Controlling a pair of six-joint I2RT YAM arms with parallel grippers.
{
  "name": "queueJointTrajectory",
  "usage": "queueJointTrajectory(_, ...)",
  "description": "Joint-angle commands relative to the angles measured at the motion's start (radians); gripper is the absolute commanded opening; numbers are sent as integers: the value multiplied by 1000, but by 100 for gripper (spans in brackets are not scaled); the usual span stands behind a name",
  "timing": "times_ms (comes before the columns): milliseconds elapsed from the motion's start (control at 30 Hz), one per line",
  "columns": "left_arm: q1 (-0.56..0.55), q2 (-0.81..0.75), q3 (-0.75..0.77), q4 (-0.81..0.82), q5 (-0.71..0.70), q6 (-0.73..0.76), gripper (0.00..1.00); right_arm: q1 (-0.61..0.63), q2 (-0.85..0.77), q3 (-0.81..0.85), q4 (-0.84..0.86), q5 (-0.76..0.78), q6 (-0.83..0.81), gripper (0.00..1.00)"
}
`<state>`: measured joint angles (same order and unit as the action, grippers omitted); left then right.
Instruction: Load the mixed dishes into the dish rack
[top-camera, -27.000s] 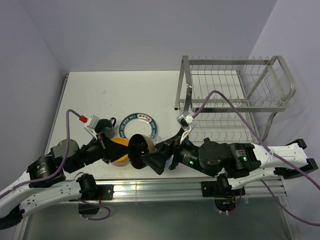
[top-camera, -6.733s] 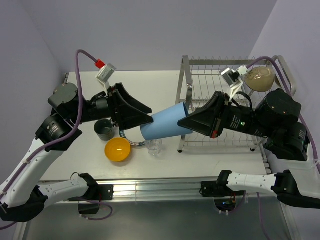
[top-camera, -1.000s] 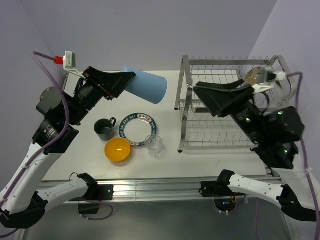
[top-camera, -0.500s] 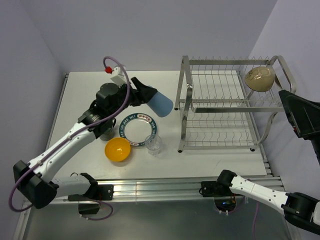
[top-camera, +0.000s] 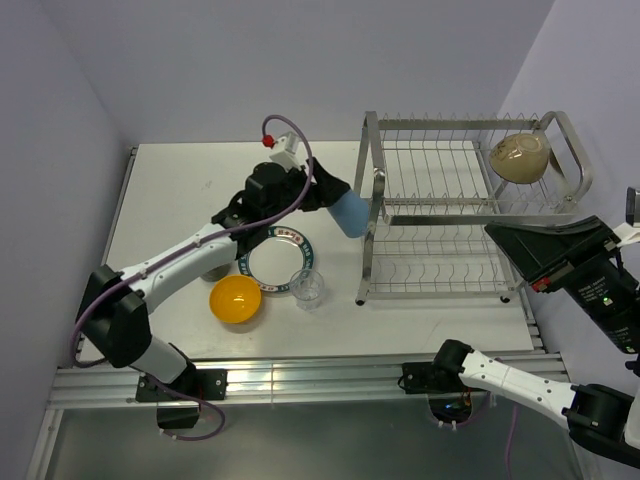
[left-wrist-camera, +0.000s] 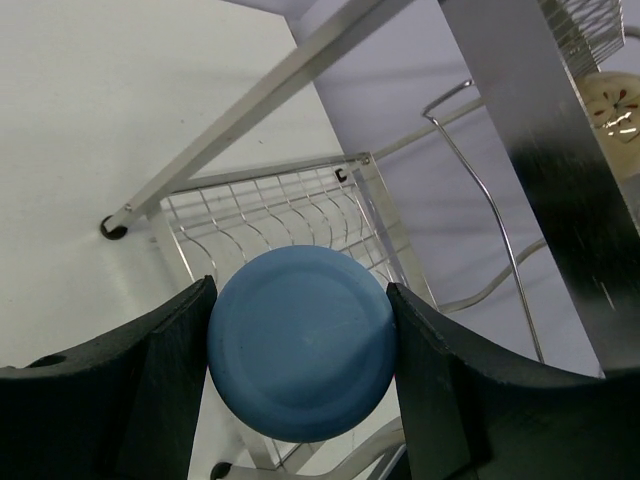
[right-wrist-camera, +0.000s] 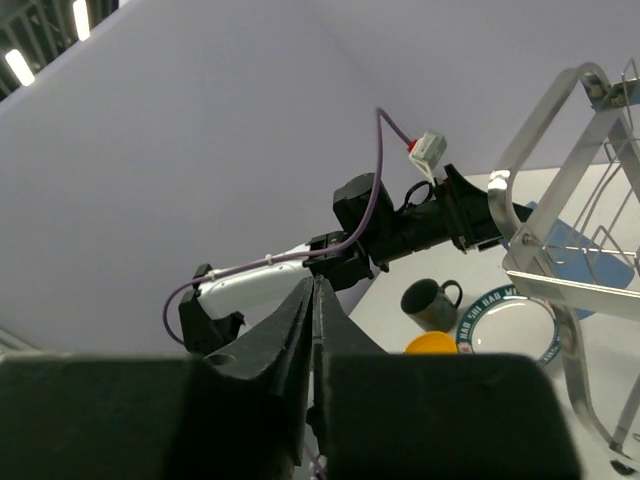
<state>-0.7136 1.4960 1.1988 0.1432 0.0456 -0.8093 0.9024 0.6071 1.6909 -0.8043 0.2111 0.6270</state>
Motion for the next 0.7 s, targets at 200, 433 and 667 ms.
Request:
queueJointTrajectory(200, -67, 150, 134, 140, 30, -2, 0, -5, -10, 67, -44, -10, 7, 0)
queueJointTrajectory(433, -95, 239, 170, 173, 43, 32, 0, -5, -32, 85, -70, -7, 19, 0)
queueJointTrajectory(667, -118, 297, 160, 249, 48, 50, 0, -13, -61, 75, -84, 1, 27, 0)
